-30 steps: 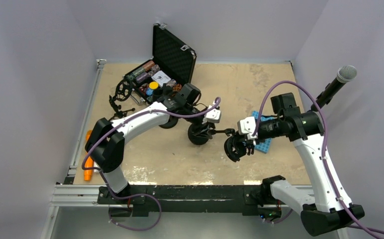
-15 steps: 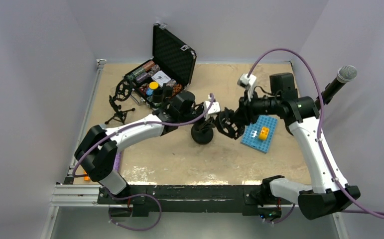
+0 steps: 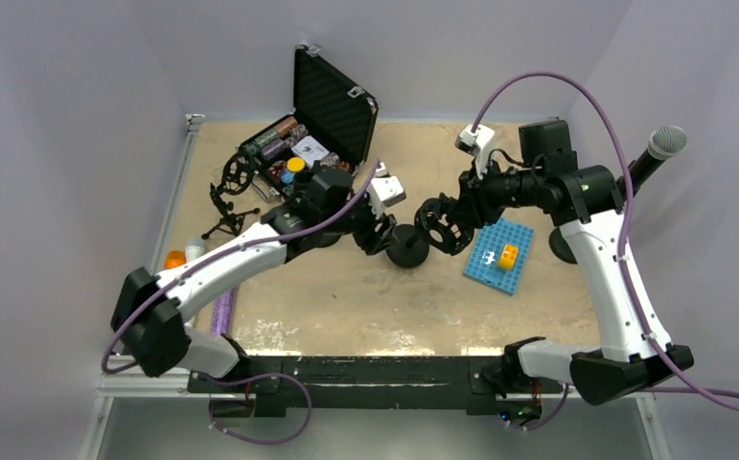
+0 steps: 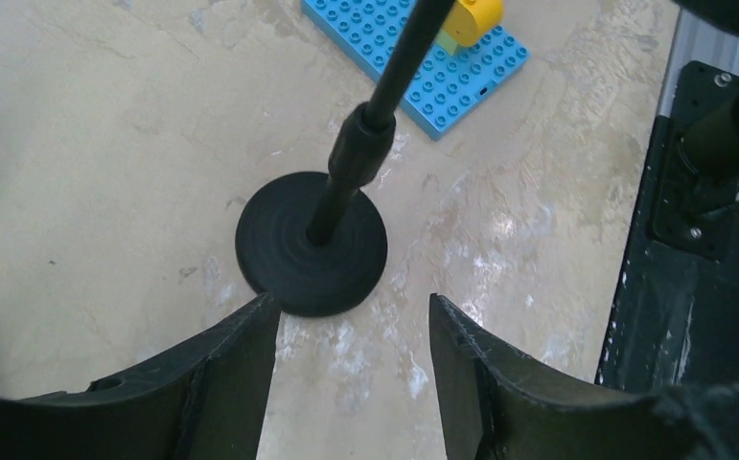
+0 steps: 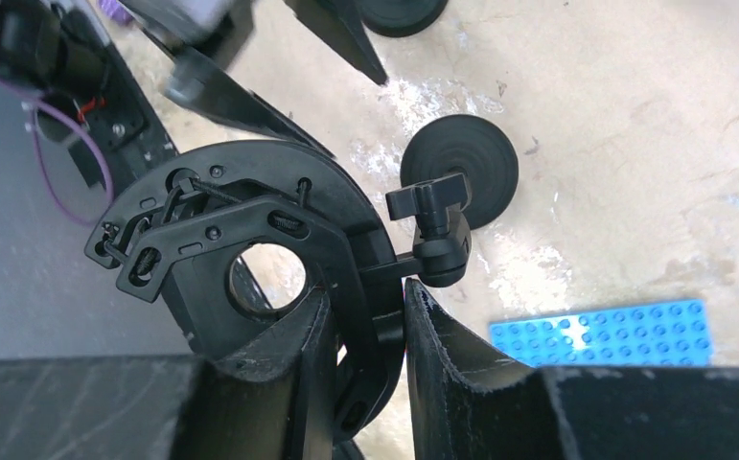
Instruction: Remove the microphone from the stand
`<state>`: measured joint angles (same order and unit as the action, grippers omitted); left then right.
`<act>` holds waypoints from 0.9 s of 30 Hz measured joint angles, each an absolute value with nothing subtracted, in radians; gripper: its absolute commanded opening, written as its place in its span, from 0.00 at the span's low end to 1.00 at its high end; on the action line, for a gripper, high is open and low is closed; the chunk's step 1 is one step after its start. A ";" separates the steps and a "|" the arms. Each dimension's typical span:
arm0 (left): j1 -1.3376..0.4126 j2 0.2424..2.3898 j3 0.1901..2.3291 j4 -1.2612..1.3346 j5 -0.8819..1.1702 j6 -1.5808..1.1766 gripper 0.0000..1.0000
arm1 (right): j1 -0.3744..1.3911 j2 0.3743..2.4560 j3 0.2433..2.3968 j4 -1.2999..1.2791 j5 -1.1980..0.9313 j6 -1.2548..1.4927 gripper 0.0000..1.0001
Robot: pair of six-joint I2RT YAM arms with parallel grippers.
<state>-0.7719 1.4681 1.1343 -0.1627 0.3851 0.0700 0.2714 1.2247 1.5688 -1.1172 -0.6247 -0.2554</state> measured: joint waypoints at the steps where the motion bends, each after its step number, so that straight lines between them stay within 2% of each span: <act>1: -0.767 1.429 1.127 -0.199 0.392 0.082 0.62 | 0.271 1.243 1.605 -1.159 -0.631 -0.314 0.00; 7: -0.751 1.210 1.107 -0.335 0.415 0.151 0.61 | 0.282 1.281 1.692 -1.283 -0.645 -0.505 0.00; 13: -0.751 1.156 1.173 -0.411 0.431 0.165 0.60 | 0.334 1.346 1.707 -1.373 -0.617 -0.611 0.00; 27: -0.681 0.999 1.306 -0.533 0.431 0.300 0.60 | 0.445 1.496 1.774 -1.328 -0.531 -0.565 0.00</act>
